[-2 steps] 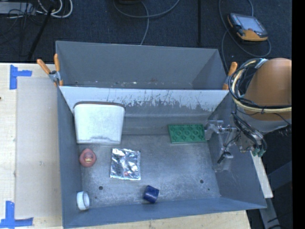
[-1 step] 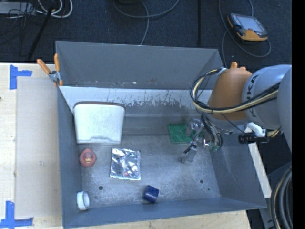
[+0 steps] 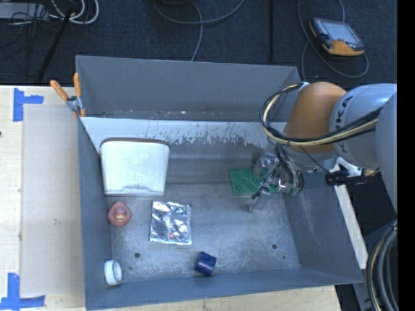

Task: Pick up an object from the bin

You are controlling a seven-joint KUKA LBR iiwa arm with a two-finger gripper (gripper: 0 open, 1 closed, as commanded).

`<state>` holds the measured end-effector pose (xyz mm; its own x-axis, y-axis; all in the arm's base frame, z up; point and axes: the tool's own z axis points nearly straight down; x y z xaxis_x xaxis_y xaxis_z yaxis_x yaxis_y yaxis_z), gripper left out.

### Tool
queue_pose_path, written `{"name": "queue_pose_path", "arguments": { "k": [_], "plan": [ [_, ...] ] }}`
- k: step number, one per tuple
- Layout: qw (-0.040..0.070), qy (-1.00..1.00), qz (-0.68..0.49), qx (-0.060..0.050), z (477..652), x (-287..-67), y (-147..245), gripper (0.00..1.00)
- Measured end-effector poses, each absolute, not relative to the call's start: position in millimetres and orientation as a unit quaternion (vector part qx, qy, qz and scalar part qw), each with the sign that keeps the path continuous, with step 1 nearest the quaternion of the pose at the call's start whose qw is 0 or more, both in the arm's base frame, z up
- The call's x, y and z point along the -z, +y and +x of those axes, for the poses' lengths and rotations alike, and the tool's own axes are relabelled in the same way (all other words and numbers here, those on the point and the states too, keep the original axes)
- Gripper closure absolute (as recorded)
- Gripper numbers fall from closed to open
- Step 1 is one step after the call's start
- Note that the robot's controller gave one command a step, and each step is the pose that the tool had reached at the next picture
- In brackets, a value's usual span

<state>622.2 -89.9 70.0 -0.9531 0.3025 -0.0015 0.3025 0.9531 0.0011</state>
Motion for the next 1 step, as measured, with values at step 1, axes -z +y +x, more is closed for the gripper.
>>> {"name": "queue_pose_path", "arguments": {
  "k": [1],
  "plan": [
    [0.004, 0.988, 0.152, 0.0, 623.6, -72.7, -89.9, 1.0]
  ]
}}
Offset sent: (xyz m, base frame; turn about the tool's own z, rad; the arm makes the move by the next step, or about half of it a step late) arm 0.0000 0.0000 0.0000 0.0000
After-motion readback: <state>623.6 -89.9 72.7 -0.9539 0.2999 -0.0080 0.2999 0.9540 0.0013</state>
